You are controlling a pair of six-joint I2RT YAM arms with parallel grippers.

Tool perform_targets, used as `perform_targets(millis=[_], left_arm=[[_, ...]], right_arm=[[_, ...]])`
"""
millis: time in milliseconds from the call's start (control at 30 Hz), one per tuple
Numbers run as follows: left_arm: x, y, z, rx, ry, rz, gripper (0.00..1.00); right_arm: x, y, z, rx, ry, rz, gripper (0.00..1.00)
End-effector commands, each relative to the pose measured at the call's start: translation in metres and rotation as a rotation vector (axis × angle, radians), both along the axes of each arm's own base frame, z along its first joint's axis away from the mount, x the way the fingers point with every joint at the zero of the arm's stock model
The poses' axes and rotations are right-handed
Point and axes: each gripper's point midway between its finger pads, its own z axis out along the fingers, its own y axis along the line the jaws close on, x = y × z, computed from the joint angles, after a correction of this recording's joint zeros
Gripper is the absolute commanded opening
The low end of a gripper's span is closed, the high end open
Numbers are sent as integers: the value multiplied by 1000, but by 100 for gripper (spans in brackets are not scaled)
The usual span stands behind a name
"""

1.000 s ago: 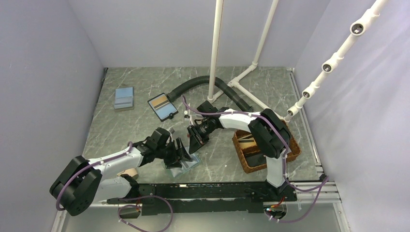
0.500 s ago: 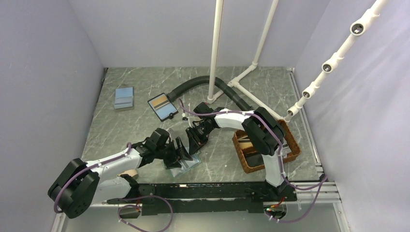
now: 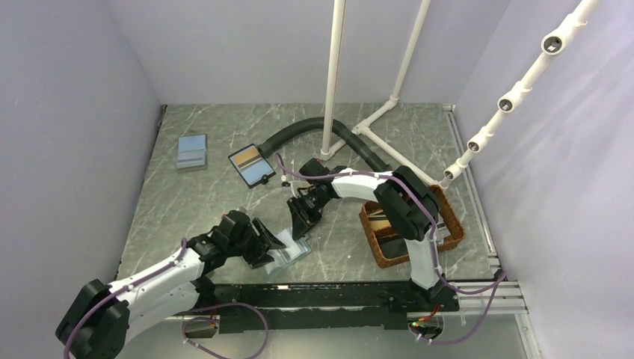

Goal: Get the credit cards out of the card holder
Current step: Remove the credit card from the card holder.

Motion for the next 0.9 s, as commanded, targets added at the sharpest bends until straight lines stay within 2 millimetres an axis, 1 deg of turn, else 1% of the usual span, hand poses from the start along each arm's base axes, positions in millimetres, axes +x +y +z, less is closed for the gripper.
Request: perform_targets(millis=[0, 67, 233, 367, 467, 633, 867], left_arm=[[6, 8, -9, 26, 22, 76, 66], [8, 7, -9, 29, 20, 77, 66], [12, 4, -7, 26, 16, 76, 67], [15, 1, -5, -2, 7, 88, 72], [18, 0, -1, -32, -10, 102, 75], [18, 4, 4, -51, -30, 135, 78], [20, 8, 10, -98, -68, 179, 81]], right_arm=[[-12, 14, 22, 93, 47, 46, 22], [-18, 17, 28, 121, 70, 62, 20], [-25, 20, 32, 143, 96, 76, 18], [-28, 22, 37, 167, 120, 80, 18], [-31, 23, 42, 190, 147, 83, 20], [-33, 23, 45, 207, 158, 96, 24], [-39, 22, 51, 235, 172, 116, 27]])
